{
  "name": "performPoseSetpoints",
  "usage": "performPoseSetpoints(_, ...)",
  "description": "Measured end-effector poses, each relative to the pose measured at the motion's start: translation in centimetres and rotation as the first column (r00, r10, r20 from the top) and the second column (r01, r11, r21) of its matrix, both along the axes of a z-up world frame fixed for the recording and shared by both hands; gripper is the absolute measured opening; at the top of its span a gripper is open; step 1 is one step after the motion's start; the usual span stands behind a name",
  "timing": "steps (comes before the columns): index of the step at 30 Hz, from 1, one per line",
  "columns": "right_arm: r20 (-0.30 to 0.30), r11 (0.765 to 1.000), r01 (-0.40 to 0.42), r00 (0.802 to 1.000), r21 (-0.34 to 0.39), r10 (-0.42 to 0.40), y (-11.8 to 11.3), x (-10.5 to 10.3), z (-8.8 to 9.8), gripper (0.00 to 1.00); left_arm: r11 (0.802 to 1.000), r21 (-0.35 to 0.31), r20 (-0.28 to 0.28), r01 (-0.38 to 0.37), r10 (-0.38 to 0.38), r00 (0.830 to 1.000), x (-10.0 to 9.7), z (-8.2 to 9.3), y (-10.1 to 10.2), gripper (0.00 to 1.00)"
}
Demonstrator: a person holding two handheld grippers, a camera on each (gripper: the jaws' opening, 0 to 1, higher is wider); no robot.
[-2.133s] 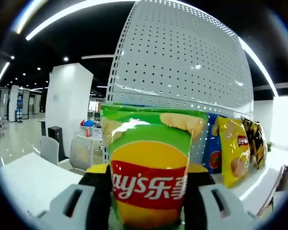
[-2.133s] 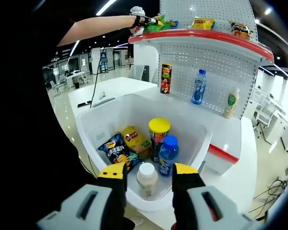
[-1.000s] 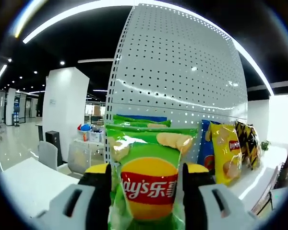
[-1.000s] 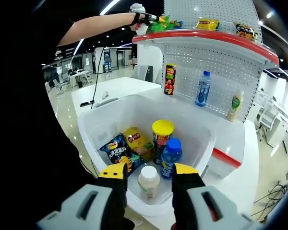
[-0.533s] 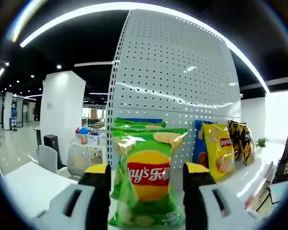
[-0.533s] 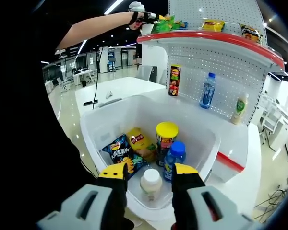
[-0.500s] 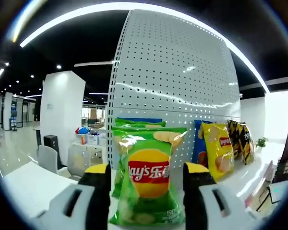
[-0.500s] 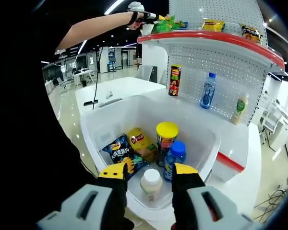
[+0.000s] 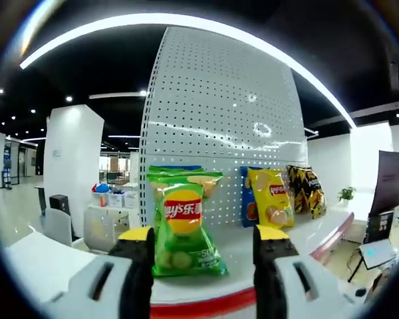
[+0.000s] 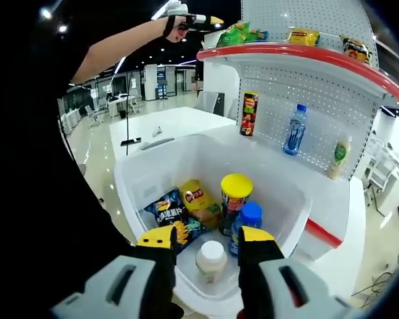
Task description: Place the items from the shopping basket onto the snack and drink counter
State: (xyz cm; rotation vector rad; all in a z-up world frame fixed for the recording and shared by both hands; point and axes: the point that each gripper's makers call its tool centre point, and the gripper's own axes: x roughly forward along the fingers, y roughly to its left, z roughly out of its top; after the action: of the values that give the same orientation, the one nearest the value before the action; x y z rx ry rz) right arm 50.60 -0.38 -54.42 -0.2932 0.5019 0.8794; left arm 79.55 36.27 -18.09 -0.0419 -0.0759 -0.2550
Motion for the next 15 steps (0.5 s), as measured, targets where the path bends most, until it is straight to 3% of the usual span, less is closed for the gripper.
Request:
performPoseSetpoints(8,0.006,1.0,-0.016,1.0,0.004,0.016,0.5,0.2,0.2,0.37,0.998,0.035,0.036,0.06,-0.061,0.998,-5.3,0.1,-1.6,0.59)
performPoseSetpoints(15,0.006,1.0,-0.023,1.0,0.007,0.023,0.5,0.2,0.3,0.38,0.996,0.025,0.03,0.089,-0.09,0.995,-9.3,-1.8,-1.9,0.59)
